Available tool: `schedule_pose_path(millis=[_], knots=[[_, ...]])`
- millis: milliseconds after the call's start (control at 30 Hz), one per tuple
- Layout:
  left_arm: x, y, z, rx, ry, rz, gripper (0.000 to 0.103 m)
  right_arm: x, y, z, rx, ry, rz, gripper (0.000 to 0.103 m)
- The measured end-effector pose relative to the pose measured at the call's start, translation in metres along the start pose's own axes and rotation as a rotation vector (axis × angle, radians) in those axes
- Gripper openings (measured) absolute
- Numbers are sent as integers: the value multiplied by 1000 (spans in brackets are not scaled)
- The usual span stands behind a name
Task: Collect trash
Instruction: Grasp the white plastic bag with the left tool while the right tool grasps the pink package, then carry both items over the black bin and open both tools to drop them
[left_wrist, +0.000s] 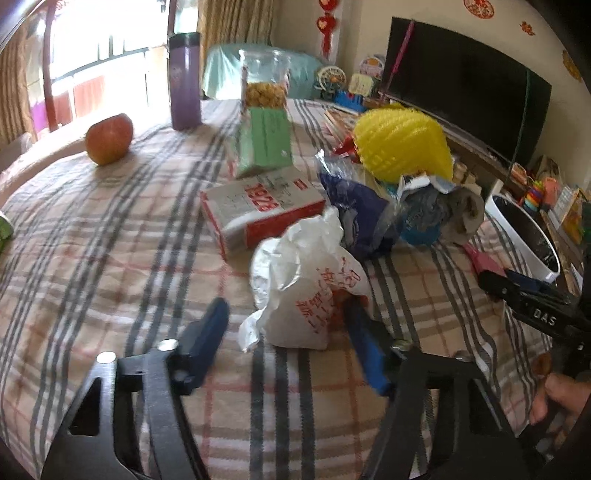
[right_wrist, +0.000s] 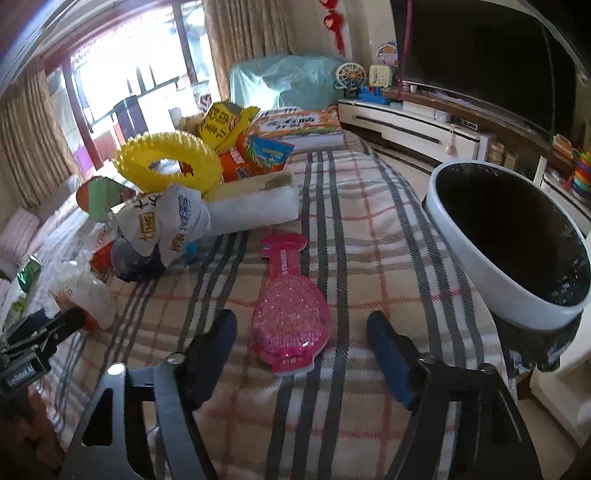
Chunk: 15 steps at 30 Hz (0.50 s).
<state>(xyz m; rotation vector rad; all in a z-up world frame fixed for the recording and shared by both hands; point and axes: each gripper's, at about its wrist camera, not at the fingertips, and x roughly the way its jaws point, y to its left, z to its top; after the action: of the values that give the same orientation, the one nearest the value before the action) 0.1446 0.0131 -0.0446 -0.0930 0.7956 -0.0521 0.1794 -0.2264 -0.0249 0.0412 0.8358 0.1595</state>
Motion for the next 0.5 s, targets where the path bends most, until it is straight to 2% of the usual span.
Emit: schedule_pose_path(millis=[67, 100, 333, 500], knots=[[3, -3, -1, 14, 18, -14, 37, 2, 1, 1, -12, 7, -6, 54], [3, -4, -2, 20, 24, -23, 37, 3, 2, 1, -16, 9, -6, 46], [-4, -12, -5, 22, 16, -92, 30, -9, -9, -5, 42, -6, 65, 46], [-10, -39, -10, 66, 24, -154, 30, -27, -19, -13, 85, -24, 93, 46]])
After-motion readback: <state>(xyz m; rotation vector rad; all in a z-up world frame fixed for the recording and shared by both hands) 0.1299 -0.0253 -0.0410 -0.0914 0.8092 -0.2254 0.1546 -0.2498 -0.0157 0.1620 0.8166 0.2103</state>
